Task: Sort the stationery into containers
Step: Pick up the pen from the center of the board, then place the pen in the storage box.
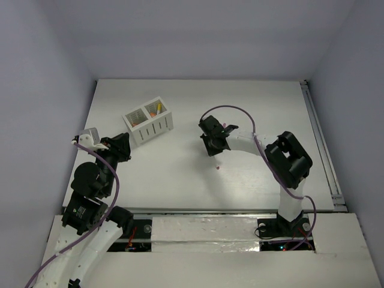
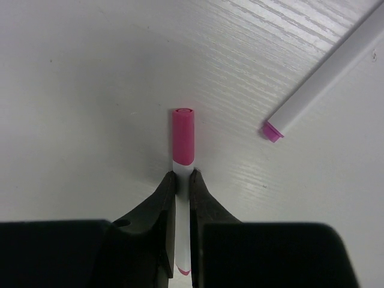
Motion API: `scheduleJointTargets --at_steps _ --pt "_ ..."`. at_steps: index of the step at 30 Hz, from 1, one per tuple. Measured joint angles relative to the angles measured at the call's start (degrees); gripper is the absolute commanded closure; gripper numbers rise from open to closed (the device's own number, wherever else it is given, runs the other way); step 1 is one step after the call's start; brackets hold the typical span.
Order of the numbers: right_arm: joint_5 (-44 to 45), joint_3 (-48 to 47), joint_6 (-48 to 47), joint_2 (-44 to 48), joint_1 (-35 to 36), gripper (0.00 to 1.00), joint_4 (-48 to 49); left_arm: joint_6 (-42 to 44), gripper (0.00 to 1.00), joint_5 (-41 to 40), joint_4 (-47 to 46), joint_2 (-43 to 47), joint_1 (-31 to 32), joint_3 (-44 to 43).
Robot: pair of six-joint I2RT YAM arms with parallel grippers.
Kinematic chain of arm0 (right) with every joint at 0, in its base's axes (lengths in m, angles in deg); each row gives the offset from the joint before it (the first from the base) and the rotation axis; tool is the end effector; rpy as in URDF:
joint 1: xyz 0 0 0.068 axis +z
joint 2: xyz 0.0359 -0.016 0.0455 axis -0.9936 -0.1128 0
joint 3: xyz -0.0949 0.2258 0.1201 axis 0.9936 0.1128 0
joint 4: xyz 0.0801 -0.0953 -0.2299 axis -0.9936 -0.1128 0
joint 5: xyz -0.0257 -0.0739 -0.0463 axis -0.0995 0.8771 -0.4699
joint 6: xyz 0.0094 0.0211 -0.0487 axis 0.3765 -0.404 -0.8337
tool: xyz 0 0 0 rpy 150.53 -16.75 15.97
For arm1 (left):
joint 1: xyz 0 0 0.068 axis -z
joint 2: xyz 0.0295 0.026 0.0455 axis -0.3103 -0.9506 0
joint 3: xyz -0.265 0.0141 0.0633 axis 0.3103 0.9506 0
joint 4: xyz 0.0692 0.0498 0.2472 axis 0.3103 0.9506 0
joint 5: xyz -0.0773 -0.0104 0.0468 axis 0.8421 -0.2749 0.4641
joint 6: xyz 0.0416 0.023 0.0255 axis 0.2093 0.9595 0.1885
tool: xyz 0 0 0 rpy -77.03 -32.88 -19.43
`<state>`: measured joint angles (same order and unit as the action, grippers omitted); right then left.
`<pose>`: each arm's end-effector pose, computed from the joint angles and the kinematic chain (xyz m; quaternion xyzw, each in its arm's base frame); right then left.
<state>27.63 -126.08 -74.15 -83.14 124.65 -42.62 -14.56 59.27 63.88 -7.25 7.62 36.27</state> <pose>0.3014 0.2563 0.1675 -0.1958 0.9471 0.0532 0.2488 0.0829 -0.0274 0.3724 -0.0909 0.6382 -0.1990 0.7381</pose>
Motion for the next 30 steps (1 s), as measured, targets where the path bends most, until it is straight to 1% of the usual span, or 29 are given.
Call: scheduleJointTargets --at_steps 3,6,10,15,18,22,26,30 --pt "-1.6 0.7 0.5 0.8 -0.2 0.98 1.3 0.0 0.85 0.0 0.0 0.0 0.0 0.0" --pt "-4.5 1.4 1.6 3.2 -0.3 0.97 5.7 0.0 0.85 0.0 0.0 0.0 0.0 0.0" --pt "-8.4 0.1 4.5 6.5 -0.2 0.98 16.7 0.0 0.85 0.0 0.0 0.0 0.0 0.0" --pt "-10.5 -5.0 9.1 5.9 -0.2 0.98 34.2 0.2 0.85 0.0 0.0 0.0 0.0 0.0" --pt "-10.4 -10.4 11.3 2.1 -0.2 0.98 44.1 0.2 0.85 0.0 0.0 0.0 0.0 0.0" --pt "-8.8 -19.0 13.4 -6.6 -0.2 0.98 55.6 0.2 0.85 0.0 0.0 0.0 0.0 0.0" --pt "-7.6 -27.2 14.3 -16.1 -0.2 0.98 60.9 0.2 0.85 -0.1 0.0 0.0 0.1 0.0" --pt "-7.3 -33.9 14.2 -23.4 -0.2 0.97 61.2 0.4 0.85 -0.2 0.0 0.0 0.5 0.0"
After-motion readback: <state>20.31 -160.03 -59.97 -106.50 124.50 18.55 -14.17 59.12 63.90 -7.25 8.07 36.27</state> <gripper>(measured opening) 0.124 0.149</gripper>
